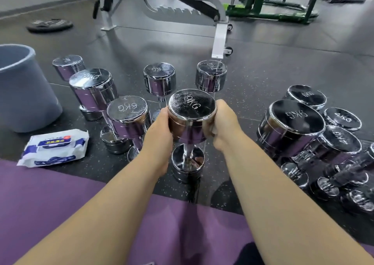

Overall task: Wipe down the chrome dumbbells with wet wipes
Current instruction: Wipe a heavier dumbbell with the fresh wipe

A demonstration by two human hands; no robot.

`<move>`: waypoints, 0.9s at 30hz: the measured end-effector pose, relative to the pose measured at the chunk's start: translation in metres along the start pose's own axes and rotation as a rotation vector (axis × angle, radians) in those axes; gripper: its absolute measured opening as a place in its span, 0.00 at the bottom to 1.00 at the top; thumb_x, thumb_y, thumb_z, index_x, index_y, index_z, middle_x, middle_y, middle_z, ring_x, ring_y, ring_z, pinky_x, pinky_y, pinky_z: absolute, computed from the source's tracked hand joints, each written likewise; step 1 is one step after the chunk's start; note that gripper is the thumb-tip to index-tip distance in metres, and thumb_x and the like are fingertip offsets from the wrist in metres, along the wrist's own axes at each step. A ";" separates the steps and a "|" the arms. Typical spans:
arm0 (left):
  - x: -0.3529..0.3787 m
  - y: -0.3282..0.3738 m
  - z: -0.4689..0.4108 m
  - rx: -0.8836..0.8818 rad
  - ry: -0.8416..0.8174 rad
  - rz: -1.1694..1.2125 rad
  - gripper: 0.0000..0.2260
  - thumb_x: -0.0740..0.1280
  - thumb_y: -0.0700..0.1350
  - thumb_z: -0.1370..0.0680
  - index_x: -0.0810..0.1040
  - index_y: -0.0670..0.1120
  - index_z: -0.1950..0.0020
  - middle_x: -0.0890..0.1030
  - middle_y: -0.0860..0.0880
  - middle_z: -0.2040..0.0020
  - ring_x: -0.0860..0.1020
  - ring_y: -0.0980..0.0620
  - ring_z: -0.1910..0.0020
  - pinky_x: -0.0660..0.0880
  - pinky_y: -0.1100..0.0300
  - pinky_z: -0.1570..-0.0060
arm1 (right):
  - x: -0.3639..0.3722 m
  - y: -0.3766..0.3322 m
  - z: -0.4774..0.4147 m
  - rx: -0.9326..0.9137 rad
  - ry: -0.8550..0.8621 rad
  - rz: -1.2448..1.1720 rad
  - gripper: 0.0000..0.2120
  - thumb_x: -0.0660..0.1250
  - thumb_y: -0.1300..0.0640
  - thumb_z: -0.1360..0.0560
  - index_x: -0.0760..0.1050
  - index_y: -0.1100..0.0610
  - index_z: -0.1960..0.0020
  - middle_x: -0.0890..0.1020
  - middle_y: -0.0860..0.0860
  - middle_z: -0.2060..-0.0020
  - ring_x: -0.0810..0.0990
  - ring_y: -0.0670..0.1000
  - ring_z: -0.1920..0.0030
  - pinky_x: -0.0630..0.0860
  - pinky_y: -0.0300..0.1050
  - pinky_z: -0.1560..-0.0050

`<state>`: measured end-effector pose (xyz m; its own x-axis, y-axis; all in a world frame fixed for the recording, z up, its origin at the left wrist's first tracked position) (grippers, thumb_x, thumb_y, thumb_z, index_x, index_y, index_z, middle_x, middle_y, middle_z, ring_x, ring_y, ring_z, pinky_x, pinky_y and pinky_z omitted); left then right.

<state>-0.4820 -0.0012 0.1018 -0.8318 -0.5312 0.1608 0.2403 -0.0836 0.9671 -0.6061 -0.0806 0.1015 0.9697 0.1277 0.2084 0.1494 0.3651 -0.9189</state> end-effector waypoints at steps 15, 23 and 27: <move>0.006 0.032 -0.008 0.170 -0.099 -0.115 0.18 0.53 0.54 0.17 0.80 0.49 0.50 0.85 0.50 0.56 0.82 0.54 0.58 0.78 0.59 0.55 | 0.044 -0.085 0.003 -0.066 -0.265 0.842 0.23 0.50 0.39 0.19 0.69 0.56 0.60 0.76 0.54 0.69 0.71 0.50 0.65 0.72 0.37 0.63; 0.057 0.086 -0.035 0.355 -0.448 -0.783 0.14 0.60 0.56 0.18 0.82 0.55 0.41 0.83 0.57 0.46 0.80 0.59 0.49 0.72 0.65 0.52 | 0.018 -0.064 0.010 -0.090 -0.098 0.312 0.23 0.55 0.35 0.25 0.75 0.53 0.50 0.82 0.60 0.43 0.79 0.60 0.41 0.70 0.59 0.33; 0.051 0.084 -0.048 0.237 -0.413 -1.067 0.20 0.57 0.62 0.19 0.82 0.51 0.44 0.83 0.51 0.59 0.78 0.57 0.62 0.70 0.65 0.62 | 0.001 -0.046 0.014 -0.115 -0.044 0.104 0.25 0.53 0.37 0.21 0.74 0.55 0.41 0.80 0.54 0.41 0.78 0.56 0.40 0.71 0.57 0.36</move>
<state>-0.4801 -0.0757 0.1814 -0.6650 0.0320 -0.7461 -0.7422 -0.1393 0.6556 -0.6152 -0.0842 0.1488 0.9721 0.2004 0.1218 0.0718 0.2399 -0.9681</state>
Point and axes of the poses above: each hand's wrist, its own z-axis away from the middle knuckle, its own x-axis out of the palm, y = z × x, the point moved 6 cm from there along -z, towards the middle knuckle
